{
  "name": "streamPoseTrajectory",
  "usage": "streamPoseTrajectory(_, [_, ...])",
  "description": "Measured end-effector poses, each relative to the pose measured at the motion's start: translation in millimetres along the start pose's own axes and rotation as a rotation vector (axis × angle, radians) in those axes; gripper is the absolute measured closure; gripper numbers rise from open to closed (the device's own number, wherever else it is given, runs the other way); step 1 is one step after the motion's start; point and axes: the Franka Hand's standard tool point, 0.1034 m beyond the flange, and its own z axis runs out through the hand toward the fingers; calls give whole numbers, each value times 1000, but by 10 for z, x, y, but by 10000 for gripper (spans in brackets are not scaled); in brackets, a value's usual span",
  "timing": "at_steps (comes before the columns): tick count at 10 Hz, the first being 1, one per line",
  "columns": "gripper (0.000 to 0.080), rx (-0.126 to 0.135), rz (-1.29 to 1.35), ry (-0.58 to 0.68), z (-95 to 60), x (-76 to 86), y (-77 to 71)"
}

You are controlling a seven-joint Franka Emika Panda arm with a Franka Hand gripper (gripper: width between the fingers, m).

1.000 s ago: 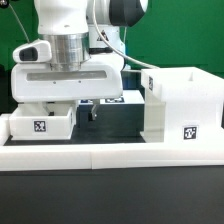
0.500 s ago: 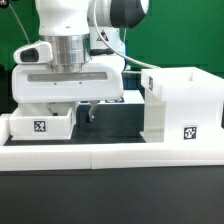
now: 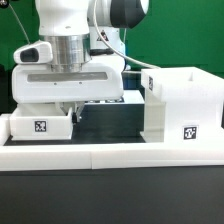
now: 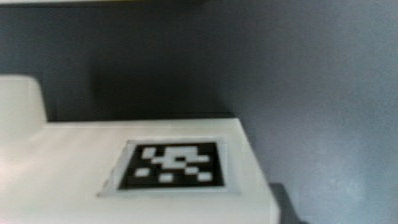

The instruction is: Assemble drawer

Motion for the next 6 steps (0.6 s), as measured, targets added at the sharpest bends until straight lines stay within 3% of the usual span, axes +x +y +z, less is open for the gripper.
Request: streamPoseTrajectory(6, [758,0,0,0,0,0,0])
